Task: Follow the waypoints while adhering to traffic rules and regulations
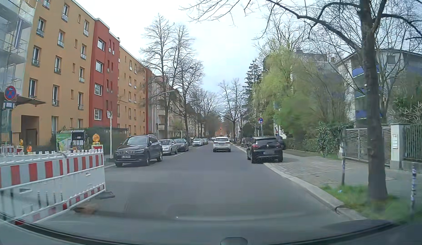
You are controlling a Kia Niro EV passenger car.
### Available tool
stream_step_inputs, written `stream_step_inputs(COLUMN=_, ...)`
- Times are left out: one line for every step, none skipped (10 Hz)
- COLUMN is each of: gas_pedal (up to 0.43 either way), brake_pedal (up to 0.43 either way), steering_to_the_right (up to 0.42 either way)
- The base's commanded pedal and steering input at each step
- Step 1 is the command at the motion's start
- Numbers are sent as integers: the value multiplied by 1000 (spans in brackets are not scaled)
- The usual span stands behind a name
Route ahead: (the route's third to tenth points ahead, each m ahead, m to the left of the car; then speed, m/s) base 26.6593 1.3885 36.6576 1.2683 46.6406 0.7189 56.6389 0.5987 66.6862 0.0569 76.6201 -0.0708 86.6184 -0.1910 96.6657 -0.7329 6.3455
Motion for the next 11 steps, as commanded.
stream_step_inputs(gas_pedal=67, brake_pedal=0, steering_to_the_right=-12)
stream_step_inputs(gas_pedal=79, brake_pedal=0, steering_to_the_right=-12)
stream_step_inputs(gas_pedal=79, brake_pedal=0, steering_to_the_right=-12)
stream_step_inputs(gas_pedal=79, brake_pedal=0, steering_to_the_right=-10)
stream_step_inputs(gas_pedal=79, brake_pedal=0, steering_to_the_right=-10)
stream_step_inputs(gas_pedal=79, brake_pedal=0, steering_to_the_right=-8)
stream_step_inputs(gas_pedal=79, brake_pedal=0, steering_to_the_right=-7)
stream_step_inputs(gas_pedal=79, brake_pedal=0, steering_to_the_right=-5)
stream_step_inputs(gas_pedal=79, brake_pedal=0, steering_to_the_right=-3)
stream_step_inputs(gas_pedal=79, brake_pedal=0, steering_to_the_right=-2)
stream_step_inputs(gas_pedal=79, brake_pedal=0, steering_to_the_right=-1)
